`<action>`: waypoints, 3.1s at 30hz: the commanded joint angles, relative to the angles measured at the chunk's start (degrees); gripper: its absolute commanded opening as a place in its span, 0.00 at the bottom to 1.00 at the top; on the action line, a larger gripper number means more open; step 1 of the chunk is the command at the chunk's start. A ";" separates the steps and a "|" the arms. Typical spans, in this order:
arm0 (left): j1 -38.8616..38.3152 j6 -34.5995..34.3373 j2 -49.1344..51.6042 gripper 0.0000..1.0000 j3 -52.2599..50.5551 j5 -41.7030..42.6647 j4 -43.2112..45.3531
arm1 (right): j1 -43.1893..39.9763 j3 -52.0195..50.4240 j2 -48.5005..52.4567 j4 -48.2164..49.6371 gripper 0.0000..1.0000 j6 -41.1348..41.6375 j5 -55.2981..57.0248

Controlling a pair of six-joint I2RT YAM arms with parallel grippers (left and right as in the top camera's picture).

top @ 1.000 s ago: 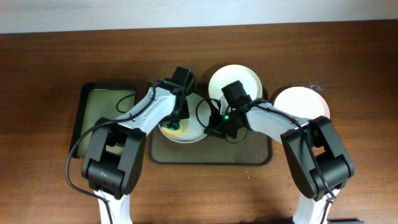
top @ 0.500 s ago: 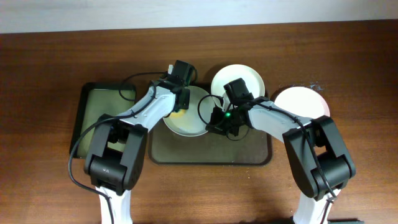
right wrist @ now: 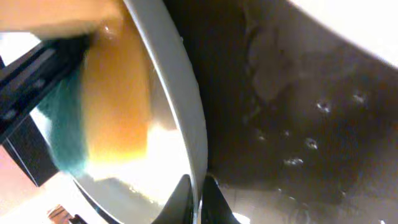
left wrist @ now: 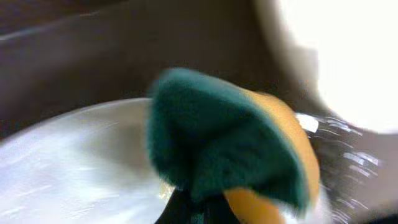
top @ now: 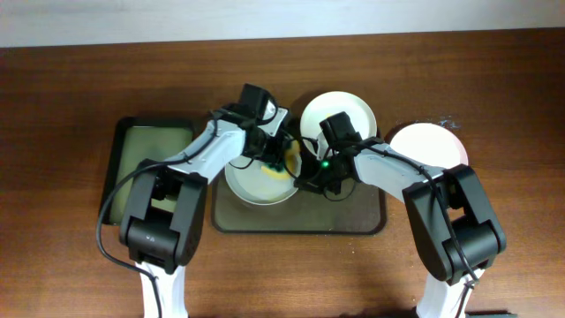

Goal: Clean dirty plates on tray and stack at the side

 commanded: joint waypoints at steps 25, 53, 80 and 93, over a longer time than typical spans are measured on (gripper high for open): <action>1.42 -17.68 1.33 0.00 2.82 -22.53 -7.93 | 1.22 -2.36 2.43 -1.79 0.04 -2.71 2.93; 3.06 -12.09 1.29 0.00 21.75 -17.64 -32.11 | 13.14 4.83 -32.74 -33.57 0.04 -3.72 58.84; 3.06 -12.09 1.29 0.00 21.75 -17.66 -32.37 | 39.87 6.71 -32.74 -33.59 0.04 -6.73 115.23; 3.06 -12.04 1.29 0.00 21.75 -18.32 -33.99 | 23.96 6.69 -32.74 -40.22 0.04 15.30 72.02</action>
